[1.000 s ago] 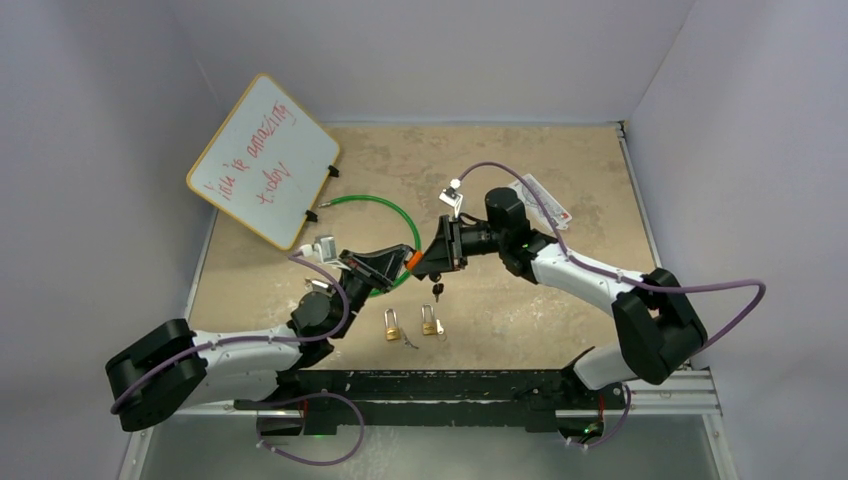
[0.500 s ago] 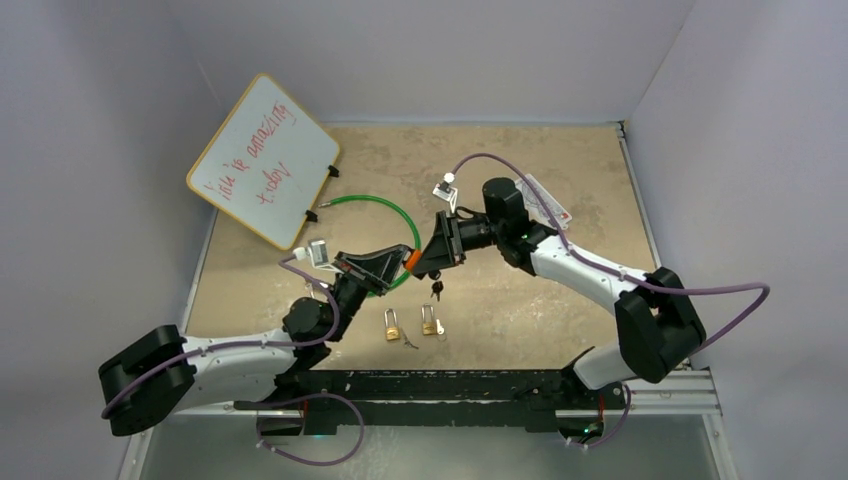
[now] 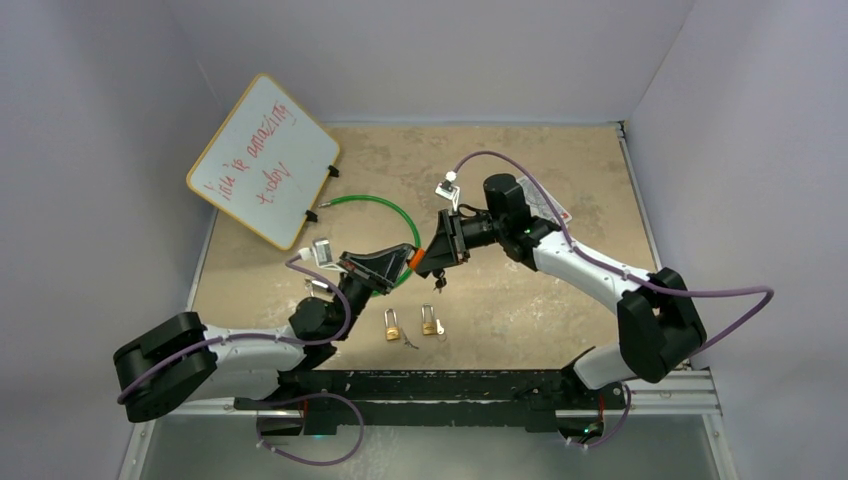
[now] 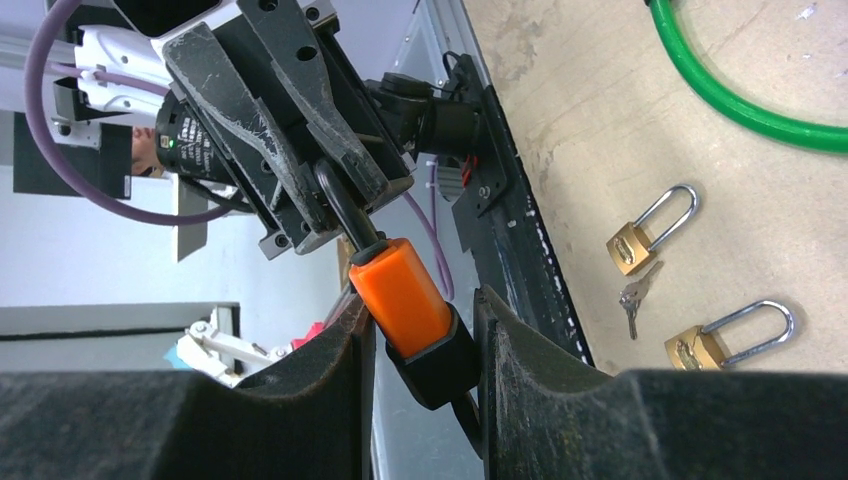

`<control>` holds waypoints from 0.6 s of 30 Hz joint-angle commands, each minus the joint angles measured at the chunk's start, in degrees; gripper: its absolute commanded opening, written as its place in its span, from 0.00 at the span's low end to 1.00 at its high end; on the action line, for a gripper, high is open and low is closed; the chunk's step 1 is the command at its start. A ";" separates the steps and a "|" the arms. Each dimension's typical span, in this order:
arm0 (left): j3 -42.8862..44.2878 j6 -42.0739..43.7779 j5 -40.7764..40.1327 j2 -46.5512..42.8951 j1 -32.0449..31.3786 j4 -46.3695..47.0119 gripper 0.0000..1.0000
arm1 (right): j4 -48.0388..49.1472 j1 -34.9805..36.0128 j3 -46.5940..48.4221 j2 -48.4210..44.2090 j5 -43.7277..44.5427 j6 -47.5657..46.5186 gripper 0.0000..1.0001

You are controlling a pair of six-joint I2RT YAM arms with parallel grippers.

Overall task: Lock with the key
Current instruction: Lock the lock.

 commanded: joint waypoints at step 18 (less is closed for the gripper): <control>1.19 -7.26 40.41 4.72 -13.49 -7.32 0.00 | 20.20 4.44 6.40 0.73 27.39 4.11 0.00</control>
